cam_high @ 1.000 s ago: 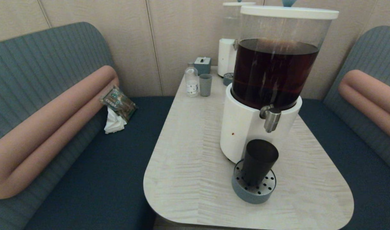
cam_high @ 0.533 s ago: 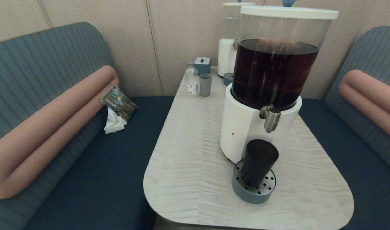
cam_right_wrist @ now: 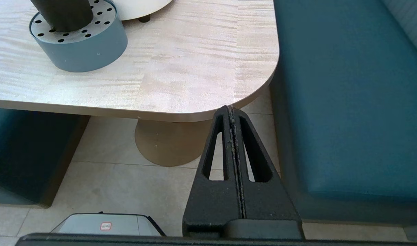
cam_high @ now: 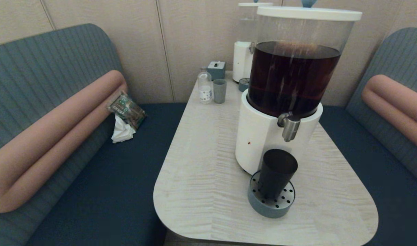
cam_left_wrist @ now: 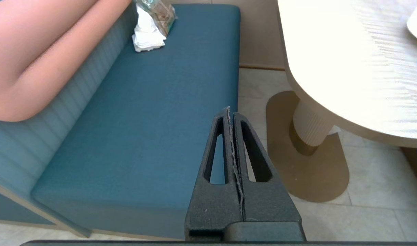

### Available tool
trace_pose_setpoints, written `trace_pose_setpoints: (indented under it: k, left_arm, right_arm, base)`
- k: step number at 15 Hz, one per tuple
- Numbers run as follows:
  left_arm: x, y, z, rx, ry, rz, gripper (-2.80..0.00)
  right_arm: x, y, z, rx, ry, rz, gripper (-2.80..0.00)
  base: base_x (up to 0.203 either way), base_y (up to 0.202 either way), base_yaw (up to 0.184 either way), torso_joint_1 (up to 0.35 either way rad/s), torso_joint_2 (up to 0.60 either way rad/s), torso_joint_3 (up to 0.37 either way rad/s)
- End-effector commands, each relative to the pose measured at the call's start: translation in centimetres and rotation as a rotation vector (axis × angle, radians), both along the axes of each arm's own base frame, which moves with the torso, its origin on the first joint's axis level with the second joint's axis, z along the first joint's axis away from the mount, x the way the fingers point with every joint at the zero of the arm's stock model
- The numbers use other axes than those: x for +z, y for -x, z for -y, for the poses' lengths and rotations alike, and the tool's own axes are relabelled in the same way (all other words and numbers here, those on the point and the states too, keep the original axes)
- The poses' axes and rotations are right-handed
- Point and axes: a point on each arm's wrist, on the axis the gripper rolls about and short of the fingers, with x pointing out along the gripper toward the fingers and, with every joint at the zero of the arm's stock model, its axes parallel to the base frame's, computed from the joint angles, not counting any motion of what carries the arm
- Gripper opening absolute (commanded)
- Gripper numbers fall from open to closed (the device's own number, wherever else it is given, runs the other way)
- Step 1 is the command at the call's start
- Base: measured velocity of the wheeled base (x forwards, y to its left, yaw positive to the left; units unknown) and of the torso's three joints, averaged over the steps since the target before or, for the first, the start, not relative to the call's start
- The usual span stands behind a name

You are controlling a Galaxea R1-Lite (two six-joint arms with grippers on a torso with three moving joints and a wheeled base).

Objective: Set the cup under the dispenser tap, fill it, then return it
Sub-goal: Turn on the faucet

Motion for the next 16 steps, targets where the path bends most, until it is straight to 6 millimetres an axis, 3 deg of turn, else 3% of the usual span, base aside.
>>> trace_pose_setpoints:
  k: [1, 12, 13, 16]
  left_arm:
    - [-0.1, 0.0, 0.0, 0.0, 0.001, -0.005, -2.8]
    - [-0.1, 0.0, 0.0, 0.0, 0.001, -0.005, -2.8]
    - [-0.1, 0.0, 0.0, 0.0, 0.001, -0.005, -2.8]
    - [-0.1, 0.0, 0.0, 0.0, 0.001, -0.005, -2.8]
  right_arm:
    - [0.0, 0.0, 0.0, 0.0, 0.0, -0.001, -2.8]
    - [0.0, 0.0, 0.0, -0.011, -0.005, 0.005, -2.8]
    - [0.6, 0.1, 0.0, -0.012, 0.002, 0.042, -2.8]
    - [5.0, 1.7, 0.0, -0.013, 0.01, 0.216, -2.8]
  base:
    - [0.0, 0.0, 0.0, 0.0, 0.0, 0.0]
    - [0.0, 0.0, 0.0, 0.0, 0.0, 0.0]
    - [0.0, 0.0, 0.0, 0.0, 0.0, 0.0]
    - [0.0, 0.0, 0.0, 0.0, 0.0, 0.0]
